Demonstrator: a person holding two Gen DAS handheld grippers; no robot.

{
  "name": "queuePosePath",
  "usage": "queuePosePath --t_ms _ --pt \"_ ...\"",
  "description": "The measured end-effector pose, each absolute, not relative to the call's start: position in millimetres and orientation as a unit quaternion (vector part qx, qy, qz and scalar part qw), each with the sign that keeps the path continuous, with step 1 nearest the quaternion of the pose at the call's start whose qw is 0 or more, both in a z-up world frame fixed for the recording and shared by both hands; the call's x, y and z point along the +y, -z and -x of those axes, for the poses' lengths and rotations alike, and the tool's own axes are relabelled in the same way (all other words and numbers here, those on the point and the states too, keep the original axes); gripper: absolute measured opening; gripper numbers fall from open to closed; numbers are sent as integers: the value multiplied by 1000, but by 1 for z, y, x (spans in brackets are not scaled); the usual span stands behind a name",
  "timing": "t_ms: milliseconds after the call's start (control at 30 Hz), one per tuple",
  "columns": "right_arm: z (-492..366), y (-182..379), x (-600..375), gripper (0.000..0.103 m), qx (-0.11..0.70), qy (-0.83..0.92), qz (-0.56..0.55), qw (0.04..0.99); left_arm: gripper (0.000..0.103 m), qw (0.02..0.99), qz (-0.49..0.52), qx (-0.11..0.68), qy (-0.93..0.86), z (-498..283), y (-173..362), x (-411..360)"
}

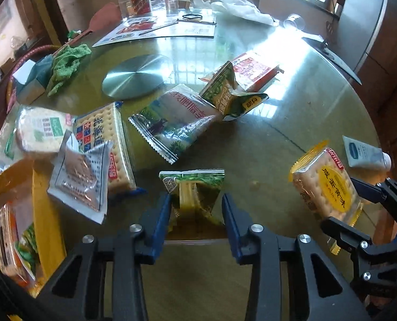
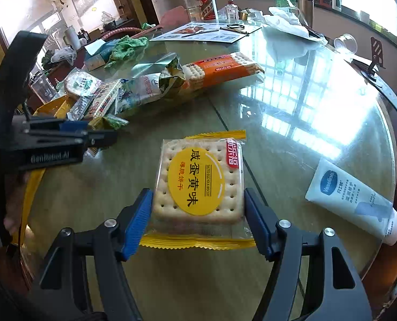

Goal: Organize snacks
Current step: 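Grasp the square yellow-label cracker pack with the right tool while the left tool grasps a small green packet, then carry both packs over the tray and open both tools to release them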

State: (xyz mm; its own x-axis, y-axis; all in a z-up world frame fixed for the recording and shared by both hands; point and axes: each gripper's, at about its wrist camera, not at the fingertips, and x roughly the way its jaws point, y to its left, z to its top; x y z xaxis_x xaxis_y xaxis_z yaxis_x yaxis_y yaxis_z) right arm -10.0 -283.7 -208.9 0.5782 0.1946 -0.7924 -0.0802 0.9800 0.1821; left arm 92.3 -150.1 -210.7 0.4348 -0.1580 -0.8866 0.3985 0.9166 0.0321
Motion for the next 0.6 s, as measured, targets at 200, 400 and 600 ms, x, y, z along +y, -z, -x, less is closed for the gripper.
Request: queuePosePath --t_ms 200,400,600 --pt "10 211 -281 69 451 -74 -55 888 29 853 -80 495 145 -90 210 -138" --pt "16 211 -278 68 445 -78 -51 890 26 874 -33 463 143 -38 196 -119" --pt "26 210 -270 68 441 -108 -77 888 25 879 55 452 145 8 187 -80"
